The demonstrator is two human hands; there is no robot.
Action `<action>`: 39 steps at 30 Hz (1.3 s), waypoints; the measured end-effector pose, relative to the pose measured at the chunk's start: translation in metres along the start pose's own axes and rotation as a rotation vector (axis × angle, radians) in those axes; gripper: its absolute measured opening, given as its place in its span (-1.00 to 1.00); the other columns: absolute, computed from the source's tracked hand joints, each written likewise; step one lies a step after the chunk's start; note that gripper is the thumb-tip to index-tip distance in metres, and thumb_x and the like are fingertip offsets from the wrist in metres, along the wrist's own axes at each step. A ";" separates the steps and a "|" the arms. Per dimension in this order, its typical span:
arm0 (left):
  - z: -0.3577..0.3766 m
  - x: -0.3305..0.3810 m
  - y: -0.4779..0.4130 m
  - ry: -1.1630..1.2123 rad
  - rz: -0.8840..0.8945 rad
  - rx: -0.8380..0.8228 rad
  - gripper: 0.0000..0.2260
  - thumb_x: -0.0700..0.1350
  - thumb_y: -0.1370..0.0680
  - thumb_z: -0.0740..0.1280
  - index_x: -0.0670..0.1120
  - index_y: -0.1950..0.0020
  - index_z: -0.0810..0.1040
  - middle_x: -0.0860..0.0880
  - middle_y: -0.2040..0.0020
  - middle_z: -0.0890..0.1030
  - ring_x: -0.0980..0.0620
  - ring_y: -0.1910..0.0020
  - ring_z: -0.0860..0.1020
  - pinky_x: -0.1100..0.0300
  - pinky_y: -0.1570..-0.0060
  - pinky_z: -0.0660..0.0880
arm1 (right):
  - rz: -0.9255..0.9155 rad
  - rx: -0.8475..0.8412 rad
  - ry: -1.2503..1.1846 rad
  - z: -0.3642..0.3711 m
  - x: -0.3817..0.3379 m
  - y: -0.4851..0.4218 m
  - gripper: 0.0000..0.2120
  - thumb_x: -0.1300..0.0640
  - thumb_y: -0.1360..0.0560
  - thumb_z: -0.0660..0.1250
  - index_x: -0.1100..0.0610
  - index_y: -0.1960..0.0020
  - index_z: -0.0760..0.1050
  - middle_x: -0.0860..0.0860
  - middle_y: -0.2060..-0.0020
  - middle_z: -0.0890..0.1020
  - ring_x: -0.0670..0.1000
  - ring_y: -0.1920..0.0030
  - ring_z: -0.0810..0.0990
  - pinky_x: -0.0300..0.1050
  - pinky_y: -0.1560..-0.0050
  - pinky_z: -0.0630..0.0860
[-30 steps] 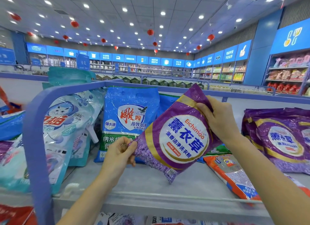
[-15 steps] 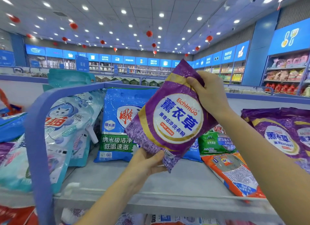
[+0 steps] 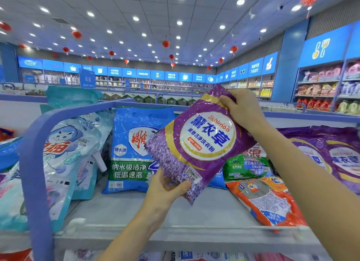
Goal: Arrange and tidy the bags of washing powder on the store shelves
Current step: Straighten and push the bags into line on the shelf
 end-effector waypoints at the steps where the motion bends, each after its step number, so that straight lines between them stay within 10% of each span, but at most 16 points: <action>1: 0.000 -0.005 0.001 0.008 -0.009 -0.019 -0.33 -0.17 -0.14 0.63 -0.04 -0.19 0.45 0.01 0.03 0.69 0.09 0.07 0.64 0.25 0.15 0.55 | 0.006 -0.014 -0.010 0.001 0.001 -0.001 -0.70 0.02 -0.57 0.24 0.21 0.23 0.47 0.07 0.33 0.52 0.03 0.29 0.44 -0.15 0.19 0.26; 9: -0.021 0.009 -0.007 -0.072 -0.008 0.071 0.27 0.03 0.11 0.60 0.13 -0.52 0.05 0.01 -0.28 0.43 0.08 -0.17 0.50 0.26 0.01 0.44 | -0.310 -0.180 -0.161 -0.014 -0.051 0.007 -0.80 0.06 -0.55 0.28 0.01 0.24 0.49 -0.07 0.40 0.56 -0.16 0.41 0.54 -0.31 0.34 0.45; 13: 0.011 0.039 -0.032 -0.312 0.063 -0.099 0.12 0.10 -0.07 0.57 0.14 -0.52 0.05 0.11 -0.31 0.44 0.14 -0.29 0.42 0.24 -0.19 0.35 | -0.546 -0.144 0.161 -0.011 -0.069 0.022 -0.68 -0.06 -0.50 0.29 0.16 0.27 0.45 -0.15 0.54 0.33 -0.17 0.53 0.28 -0.25 0.48 0.23; 19: 0.080 -0.004 -0.038 -0.093 -0.194 -0.404 -0.30 0.08 0.04 0.68 -0.04 -0.05 0.61 -0.07 -0.01 0.69 0.01 0.03 0.67 0.24 0.15 0.58 | -0.790 -0.021 0.438 -0.036 -0.074 0.037 -0.57 -0.21 -0.43 0.23 0.18 0.25 0.53 0.00 0.63 0.32 -0.03 0.54 0.15 -0.38 0.41 -0.04; 24: 0.142 -0.029 -0.022 0.174 -0.344 -0.416 -0.74 -0.27 -0.30 0.43 -0.09 0.04 0.65 -0.08 0.12 0.71 0.00 0.19 0.68 0.19 0.27 0.60 | -0.837 -0.001 0.589 -0.055 -0.053 0.043 -0.50 -0.27 -0.39 0.13 0.17 0.22 0.52 0.03 0.62 0.48 0.02 0.65 0.33 -0.25 0.45 0.26; 30: 0.213 -0.056 -0.012 0.334 -0.396 -0.329 -0.65 -0.25 -0.28 0.39 -0.16 -0.06 0.59 -0.14 0.07 0.70 -0.06 0.17 0.68 0.11 0.29 0.62 | -0.563 0.247 0.564 -0.113 0.021 0.064 -0.48 -0.25 -0.42 0.21 0.16 -0.08 0.56 0.04 0.20 0.66 0.09 0.18 0.62 -0.07 0.05 0.46; 34: 0.254 -0.074 -0.013 0.359 -0.395 -0.255 -0.64 -0.24 -0.27 0.40 -0.16 -0.07 0.61 -0.15 0.06 0.70 -0.06 0.15 0.68 0.05 0.20 0.64 | -0.067 0.361 0.099 -0.177 0.123 0.112 -0.57 -0.06 -0.48 0.31 0.16 -0.24 0.39 -0.06 -0.02 0.53 -0.06 0.00 0.48 -0.16 -0.05 0.37; 39: 0.315 -0.095 -0.016 0.364 -0.376 -0.193 -0.67 -0.23 -0.30 0.40 -0.15 -0.07 0.60 -0.13 0.07 0.70 -0.05 0.17 0.68 -0.04 0.12 0.61 | 0.445 -0.050 -0.363 -0.175 0.253 0.193 -0.51 -0.22 -0.44 0.31 -0.01 -0.26 0.33 -0.03 -0.06 0.56 -0.06 -0.04 0.57 -0.05 -0.10 0.50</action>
Point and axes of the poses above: each hand's wrist, its own y-axis away from the middle knuckle, its own z-axis out of the palm, x = y × z, the point moved 8 cm from there along -y, towards the middle knuckle
